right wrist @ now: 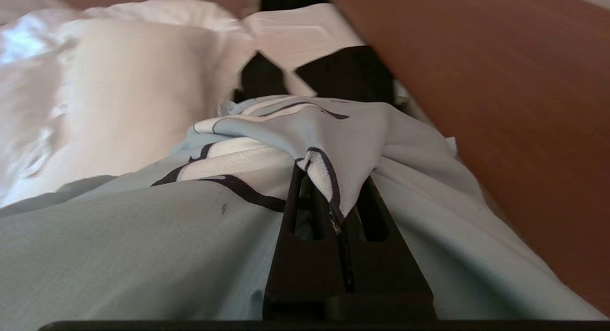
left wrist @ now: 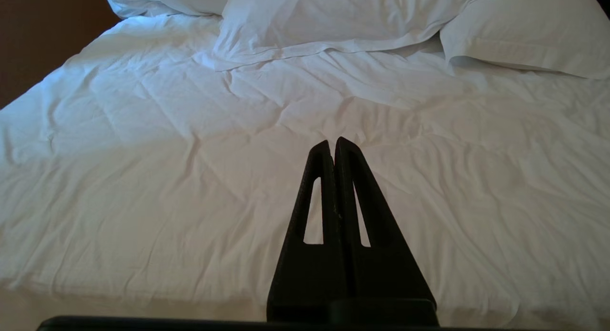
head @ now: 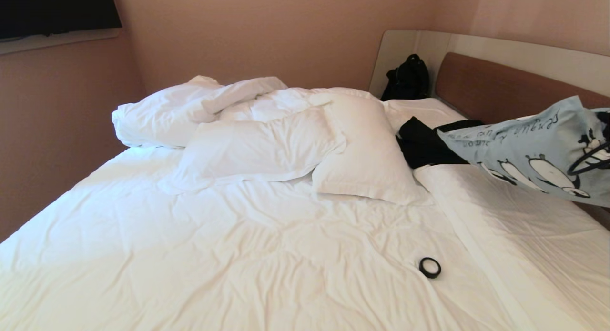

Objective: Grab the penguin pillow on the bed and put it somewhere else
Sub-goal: Place the pillow at the bedside

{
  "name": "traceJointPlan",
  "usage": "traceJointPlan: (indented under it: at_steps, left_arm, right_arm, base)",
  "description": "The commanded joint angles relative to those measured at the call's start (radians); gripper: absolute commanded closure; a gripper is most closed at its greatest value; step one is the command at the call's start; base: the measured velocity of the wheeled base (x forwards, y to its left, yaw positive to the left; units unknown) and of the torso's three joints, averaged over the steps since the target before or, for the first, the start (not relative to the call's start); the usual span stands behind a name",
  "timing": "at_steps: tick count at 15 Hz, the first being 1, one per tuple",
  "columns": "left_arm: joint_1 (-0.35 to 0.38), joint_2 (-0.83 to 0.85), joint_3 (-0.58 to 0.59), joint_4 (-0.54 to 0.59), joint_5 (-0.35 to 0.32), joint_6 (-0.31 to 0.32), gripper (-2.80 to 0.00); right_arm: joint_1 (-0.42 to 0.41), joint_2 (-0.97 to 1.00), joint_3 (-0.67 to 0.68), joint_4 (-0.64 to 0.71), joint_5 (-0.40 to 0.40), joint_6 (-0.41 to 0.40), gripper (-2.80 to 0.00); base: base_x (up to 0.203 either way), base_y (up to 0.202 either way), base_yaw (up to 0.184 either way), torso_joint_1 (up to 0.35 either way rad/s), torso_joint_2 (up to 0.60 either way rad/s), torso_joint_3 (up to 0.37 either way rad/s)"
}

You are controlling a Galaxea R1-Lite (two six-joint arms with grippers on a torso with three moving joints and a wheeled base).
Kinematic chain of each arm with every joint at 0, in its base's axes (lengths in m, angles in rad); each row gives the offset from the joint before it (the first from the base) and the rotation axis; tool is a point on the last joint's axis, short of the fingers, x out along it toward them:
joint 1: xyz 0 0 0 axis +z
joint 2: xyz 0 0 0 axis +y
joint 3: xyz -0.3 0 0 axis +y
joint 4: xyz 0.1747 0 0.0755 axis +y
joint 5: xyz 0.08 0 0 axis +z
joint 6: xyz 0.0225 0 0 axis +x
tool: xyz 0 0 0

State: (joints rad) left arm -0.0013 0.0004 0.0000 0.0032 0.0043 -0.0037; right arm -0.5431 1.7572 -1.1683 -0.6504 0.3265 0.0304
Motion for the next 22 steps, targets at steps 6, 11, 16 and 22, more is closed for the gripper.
traceJointPlan:
  at_steps: [6,11,16,22]
  left_arm:
    - [0.000,0.000,0.002,0.000,0.000,-0.001,0.00]
    - [0.000,0.000,0.002,0.000,0.000,-0.001,0.00]
    - [0.000,0.000,0.002,0.000,0.000,-0.001,0.00]
    - [0.000,0.000,0.002,0.000,0.000,-0.001,0.00]
  right_arm:
    - [-0.055,0.167,-0.091,-0.005,0.035,0.052,0.00]
    - [-0.055,0.200,-0.148,-0.007,0.114,0.086,0.00]
    - [-0.072,0.225,-0.197,-0.004,0.248,-0.133,0.00]
    - [-0.264,0.348,-0.161,-0.003,0.341,-0.349,0.00]
  base:
    - [0.000,0.000,0.000,0.000,0.00,0.000]
    - [0.000,0.000,0.000,0.000,0.00,0.000]
    - [0.000,0.000,0.000,0.000,0.00,0.000]
    - [0.000,0.000,0.000,0.000,0.00,0.000]
